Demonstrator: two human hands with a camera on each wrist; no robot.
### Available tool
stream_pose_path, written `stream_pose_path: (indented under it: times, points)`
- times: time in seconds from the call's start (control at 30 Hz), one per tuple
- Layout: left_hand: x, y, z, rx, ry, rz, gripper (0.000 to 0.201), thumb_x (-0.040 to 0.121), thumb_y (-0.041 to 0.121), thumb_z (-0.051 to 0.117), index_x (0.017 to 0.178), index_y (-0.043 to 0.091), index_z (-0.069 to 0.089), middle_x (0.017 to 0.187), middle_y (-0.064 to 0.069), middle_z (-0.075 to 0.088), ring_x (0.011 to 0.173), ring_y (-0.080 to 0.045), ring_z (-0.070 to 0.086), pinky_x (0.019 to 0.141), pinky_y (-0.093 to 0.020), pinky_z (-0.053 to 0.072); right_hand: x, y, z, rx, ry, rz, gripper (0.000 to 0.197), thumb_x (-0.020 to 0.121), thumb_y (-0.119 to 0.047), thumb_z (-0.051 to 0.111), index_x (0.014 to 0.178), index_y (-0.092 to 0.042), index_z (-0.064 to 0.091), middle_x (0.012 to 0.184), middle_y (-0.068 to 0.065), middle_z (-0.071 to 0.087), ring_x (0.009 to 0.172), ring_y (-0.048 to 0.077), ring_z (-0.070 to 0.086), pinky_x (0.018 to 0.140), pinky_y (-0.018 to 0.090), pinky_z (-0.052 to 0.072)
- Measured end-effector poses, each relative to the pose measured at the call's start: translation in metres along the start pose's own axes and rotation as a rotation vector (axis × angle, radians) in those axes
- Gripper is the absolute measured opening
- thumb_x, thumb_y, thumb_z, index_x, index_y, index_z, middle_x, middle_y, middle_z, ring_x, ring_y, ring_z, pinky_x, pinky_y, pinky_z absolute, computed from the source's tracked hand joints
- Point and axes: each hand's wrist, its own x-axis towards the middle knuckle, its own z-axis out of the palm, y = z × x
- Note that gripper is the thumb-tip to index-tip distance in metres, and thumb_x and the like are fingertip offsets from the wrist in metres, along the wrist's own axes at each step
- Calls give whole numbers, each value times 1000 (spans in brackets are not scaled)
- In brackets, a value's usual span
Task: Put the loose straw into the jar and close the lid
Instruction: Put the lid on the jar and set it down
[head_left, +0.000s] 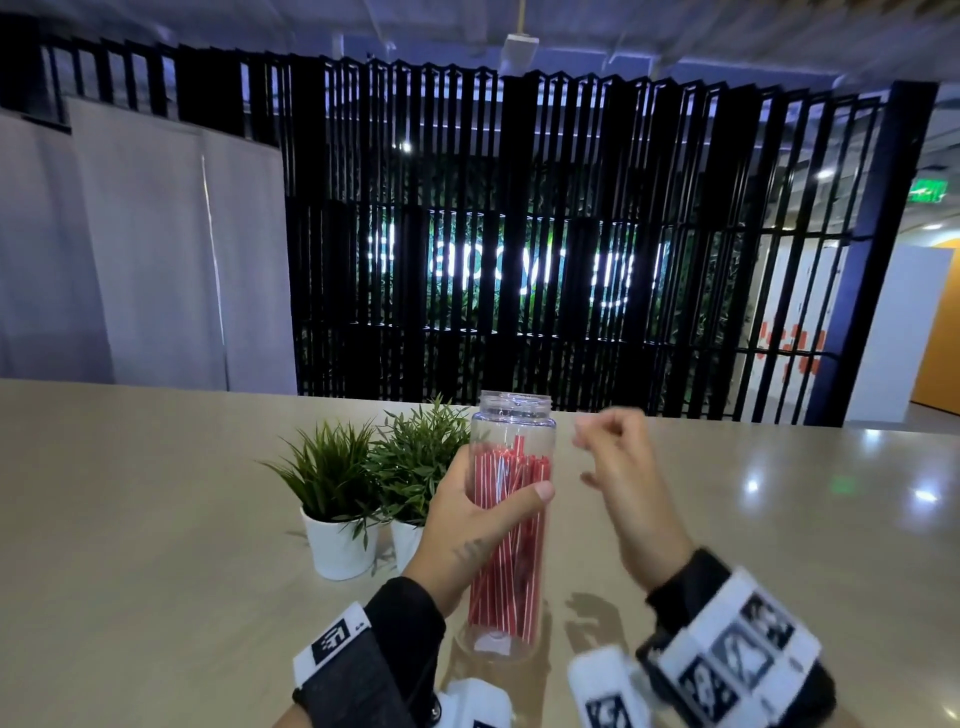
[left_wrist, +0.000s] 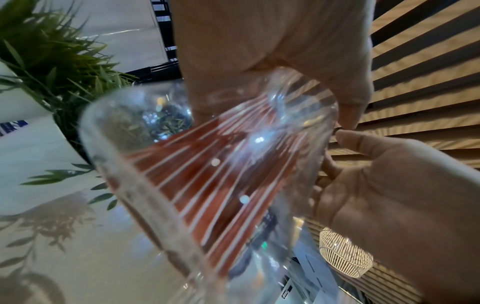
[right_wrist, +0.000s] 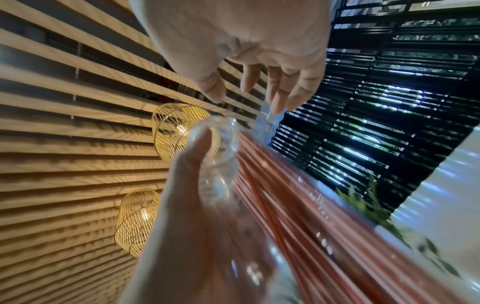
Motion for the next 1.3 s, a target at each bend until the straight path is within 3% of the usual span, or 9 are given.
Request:
stream_pose_path:
  times: [0.17,0.27,0.43,0.57,0.67,0.73,0.87,1.07,1.3]
  points:
    - [1,-1,4,-18,-11,-1,62,55,43,75,109,19,55,97,0,69,87,-11,68,84,-30,54,-43,32,5,70,-205,54,22,71,-34,49,87,-21,43,90,-6,54,76,-6,55,64,14,46]
    - [1,-2,5,-34,-21,-3,64,52,44,75,108,21,55,97,-1,70,87,-11,69,78,-25,55,-50,40,4,72,-285,66,39,63,-35,61,99,-27,45,102,-4,59,96,7,58,80,25,50]
    - [0,-12,12,-18,-68,-19,66,57,54,70,113,25,52,108,-2,68,95,-10,68,81,-23,55,-48,43,-2,35,-322,79,43,77,-11,66,107,-33,45,102,-8,62,89,-2,63,72,17,52]
    - [0,-27,11,95,-73,-59,81,55,72,59,127,38,40,120,11,53,109,-1,54,85,-19,43,-40,59,-14,-8,-222,99,55,59,-26,72,106,-30,44,104,-3,61,95,8,62,89,31,51]
    - [4,-38,15,147,-110,-106,50,70,55,62,115,38,50,112,9,56,96,6,56,76,-13,45,-27,76,-23,-43,-188,153,59,50,-36,70,102,-29,43,108,2,57,104,18,58,97,45,46]
    - [13,-48,19,151,-159,-165,32,81,38,61,111,39,51,113,8,57,97,3,55,76,-16,45,-15,88,-28,-128,-157,172,57,47,-37,69,99,-30,45,112,8,54,104,17,54,97,43,45]
    - [39,-65,27,168,-231,-237,39,90,21,50,127,32,43,132,-1,50,104,-5,51,87,-21,42,17,106,-34,-346,-158,187,59,64,-16,72,117,-18,47,113,10,47,97,14,50,96,29,39]
    - [66,-84,45,268,-334,-287,64,90,-9,27,147,18,12,149,-12,33,116,-7,39,87,-9,33,56,142,-27,-411,-61,200,56,65,6,70,115,-10,51,107,10,62,101,25,58,95,40,48]
    - [79,-117,46,318,-323,-390,68,90,-12,29,147,15,4,154,-16,22,138,-26,30,101,-20,31,63,180,-15,-458,-34,241,52,72,7,62,120,-6,49,114,18,64,105,31,60,95,40,48]
